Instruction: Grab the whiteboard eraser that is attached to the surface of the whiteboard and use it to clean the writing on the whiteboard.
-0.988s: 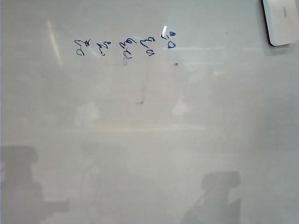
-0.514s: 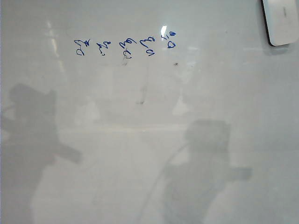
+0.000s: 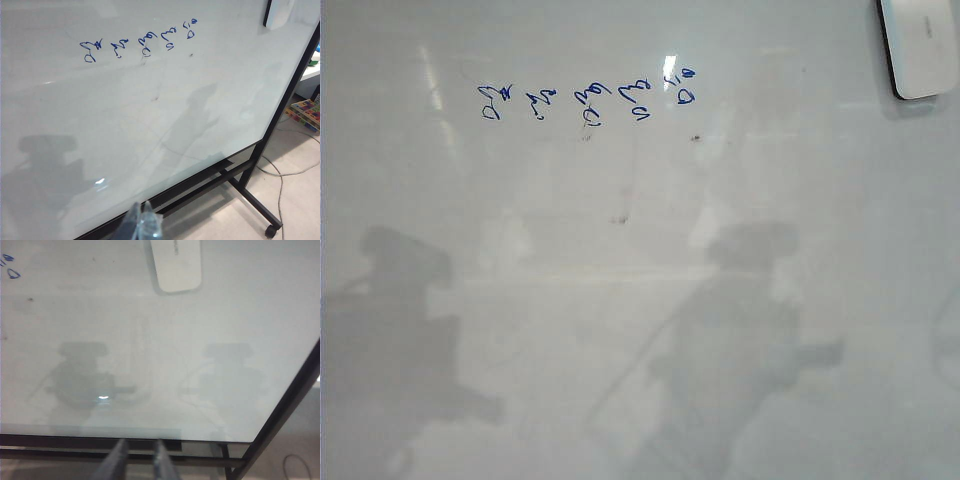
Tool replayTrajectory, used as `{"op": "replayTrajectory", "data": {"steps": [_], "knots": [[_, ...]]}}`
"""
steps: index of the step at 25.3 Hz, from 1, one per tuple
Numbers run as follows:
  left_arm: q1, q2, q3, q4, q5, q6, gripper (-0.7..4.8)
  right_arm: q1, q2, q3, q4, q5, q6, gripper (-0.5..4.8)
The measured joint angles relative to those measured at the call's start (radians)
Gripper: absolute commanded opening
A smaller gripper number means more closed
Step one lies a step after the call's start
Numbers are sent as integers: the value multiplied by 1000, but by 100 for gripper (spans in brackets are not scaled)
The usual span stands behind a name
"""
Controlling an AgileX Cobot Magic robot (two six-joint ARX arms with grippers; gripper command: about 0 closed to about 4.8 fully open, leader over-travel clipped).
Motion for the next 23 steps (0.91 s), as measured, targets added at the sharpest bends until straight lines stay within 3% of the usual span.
{"op": "replayTrajectory", "data": {"steps": [3, 8, 14, 23], "knots": [[0, 20, 0, 26, -1, 8, -2, 0, 60, -3, 90, 5, -26, 109], [0, 28, -3, 103, 0, 12, -2, 0, 154, -27, 385, 47, -38, 160], [0, 28, -4, 101, -2, 14, -2, 0, 239, -159, 755, 48, -55, 177], [0, 28, -4, 100, -2, 14, -2, -5, 539, -238, 1066, 48, -159, 349]]}}
